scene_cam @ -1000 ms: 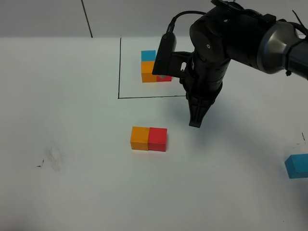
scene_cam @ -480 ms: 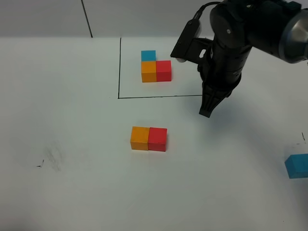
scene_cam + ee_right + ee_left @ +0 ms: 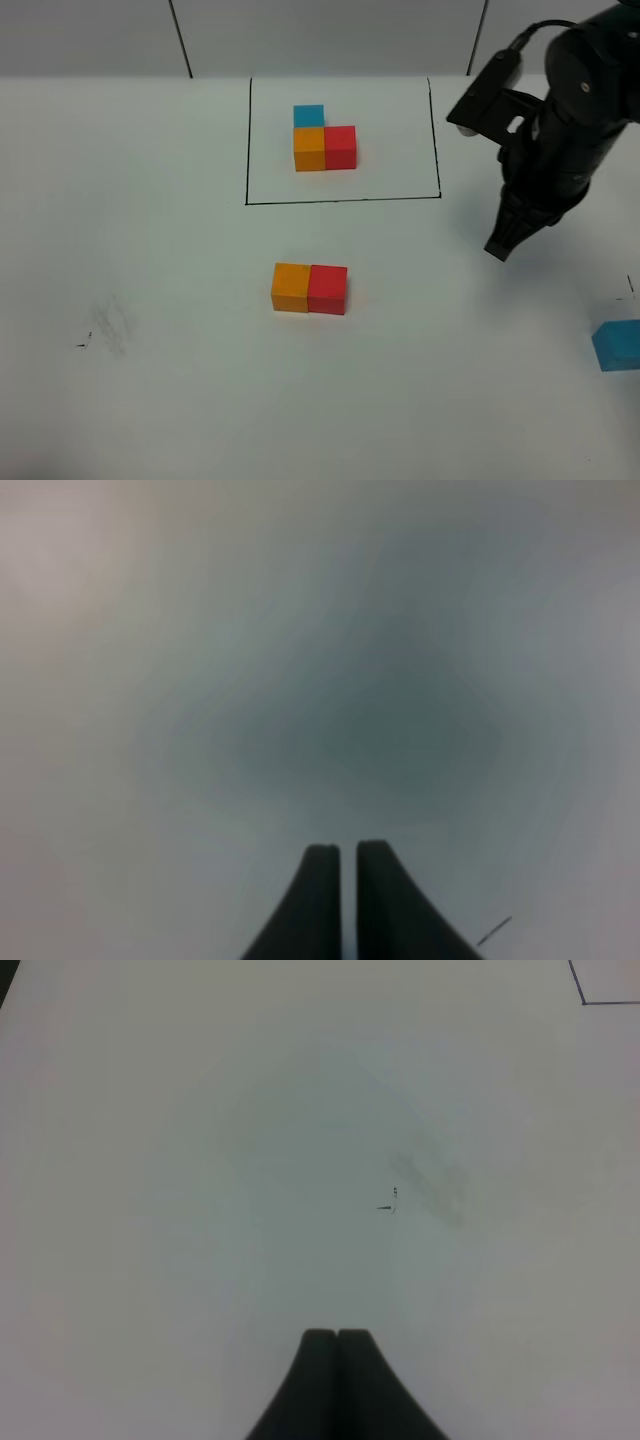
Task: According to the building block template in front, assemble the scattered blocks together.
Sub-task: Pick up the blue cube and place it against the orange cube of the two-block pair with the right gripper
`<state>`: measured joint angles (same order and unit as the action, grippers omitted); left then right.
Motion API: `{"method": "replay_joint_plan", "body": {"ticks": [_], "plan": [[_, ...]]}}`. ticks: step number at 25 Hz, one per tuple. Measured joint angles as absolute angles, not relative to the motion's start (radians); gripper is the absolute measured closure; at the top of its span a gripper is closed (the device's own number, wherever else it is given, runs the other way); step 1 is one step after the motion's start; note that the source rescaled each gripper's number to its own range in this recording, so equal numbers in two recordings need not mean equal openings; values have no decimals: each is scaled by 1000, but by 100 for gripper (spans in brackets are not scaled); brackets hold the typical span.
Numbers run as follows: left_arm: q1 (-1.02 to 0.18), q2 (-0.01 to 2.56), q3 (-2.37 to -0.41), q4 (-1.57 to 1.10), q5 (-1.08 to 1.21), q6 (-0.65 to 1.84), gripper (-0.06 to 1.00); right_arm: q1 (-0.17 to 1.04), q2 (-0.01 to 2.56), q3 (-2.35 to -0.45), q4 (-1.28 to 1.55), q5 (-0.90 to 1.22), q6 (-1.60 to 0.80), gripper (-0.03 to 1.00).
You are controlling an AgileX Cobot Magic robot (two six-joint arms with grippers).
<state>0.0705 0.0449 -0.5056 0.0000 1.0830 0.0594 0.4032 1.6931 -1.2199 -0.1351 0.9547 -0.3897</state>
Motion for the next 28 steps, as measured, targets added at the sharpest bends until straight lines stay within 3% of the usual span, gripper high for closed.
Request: {"method": "replay_joint_plan", "body": {"ticks": [14,22,25,28], "plan": [[71,45,-506,0,1083,59,94,164,1392,-807,-139,813,-214,96],[71,45,-506,0,1083,59,94,135,1374,-679,-144,687,-47,95],[71,45,-506,0,1083,59,94,134,1374,-652,-144,616,-15,91],[71,45,-506,0,1083,59,94,134,1375,-627,-141,572,-7,80]]}}
